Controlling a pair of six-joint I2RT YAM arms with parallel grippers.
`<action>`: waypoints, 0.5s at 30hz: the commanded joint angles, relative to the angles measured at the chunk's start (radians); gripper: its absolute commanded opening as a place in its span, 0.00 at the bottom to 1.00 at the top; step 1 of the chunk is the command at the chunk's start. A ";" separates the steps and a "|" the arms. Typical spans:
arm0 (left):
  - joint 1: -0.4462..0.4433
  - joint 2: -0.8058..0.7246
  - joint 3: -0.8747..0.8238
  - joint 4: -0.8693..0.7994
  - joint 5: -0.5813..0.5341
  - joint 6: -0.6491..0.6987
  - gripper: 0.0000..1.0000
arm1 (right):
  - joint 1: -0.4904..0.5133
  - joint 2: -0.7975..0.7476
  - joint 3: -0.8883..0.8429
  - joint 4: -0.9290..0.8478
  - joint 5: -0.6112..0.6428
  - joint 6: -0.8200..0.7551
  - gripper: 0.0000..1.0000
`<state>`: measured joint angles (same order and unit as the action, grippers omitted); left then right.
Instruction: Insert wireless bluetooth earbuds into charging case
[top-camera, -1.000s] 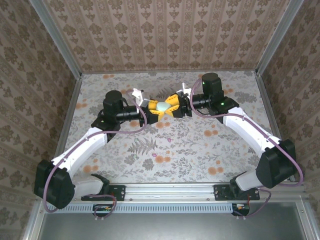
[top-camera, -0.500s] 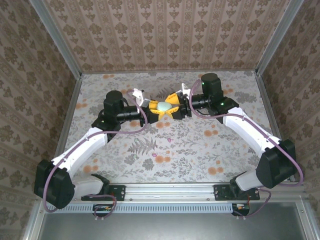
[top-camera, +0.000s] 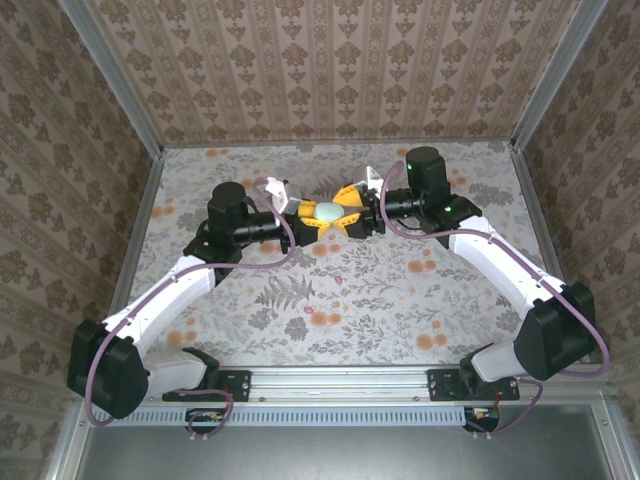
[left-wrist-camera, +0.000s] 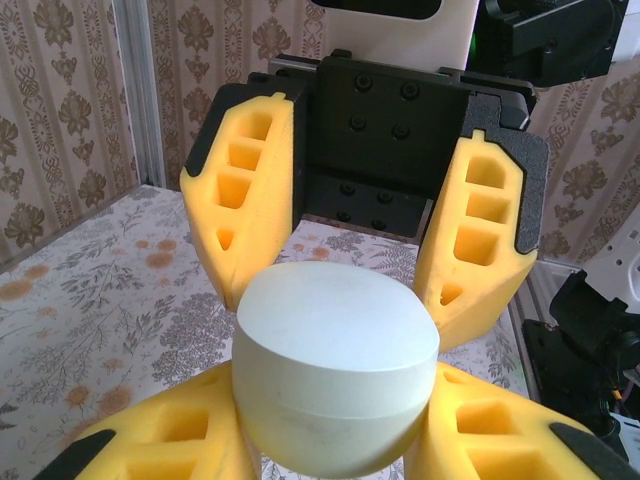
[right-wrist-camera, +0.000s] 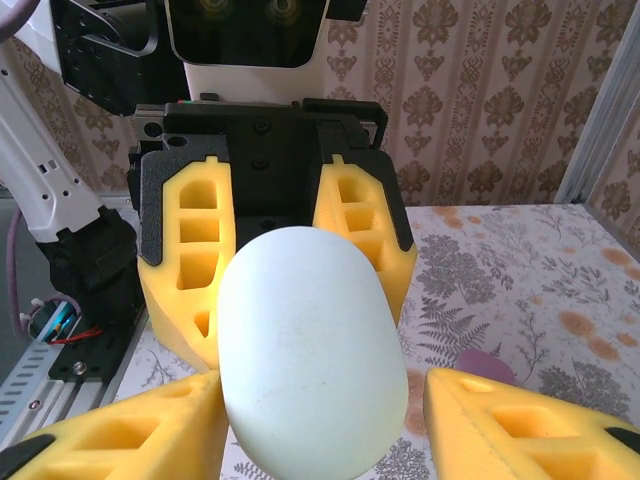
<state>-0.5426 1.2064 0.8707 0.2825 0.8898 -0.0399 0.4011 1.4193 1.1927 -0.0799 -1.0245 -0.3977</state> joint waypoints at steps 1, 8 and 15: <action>-0.010 -0.031 -0.004 0.034 0.025 0.010 0.33 | -0.010 -0.020 -0.016 -0.007 0.024 -0.020 0.52; -0.015 -0.030 0.002 0.022 0.014 0.018 0.36 | -0.015 -0.020 -0.011 -0.001 -0.003 -0.013 0.40; -0.034 -0.012 0.027 -0.004 0.026 0.040 0.46 | -0.014 -0.007 0.015 -0.023 -0.041 -0.019 0.38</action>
<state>-0.5529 1.2064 0.8711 0.2794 0.8734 -0.0280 0.3943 1.4174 1.1912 -0.0921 -1.0462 -0.4019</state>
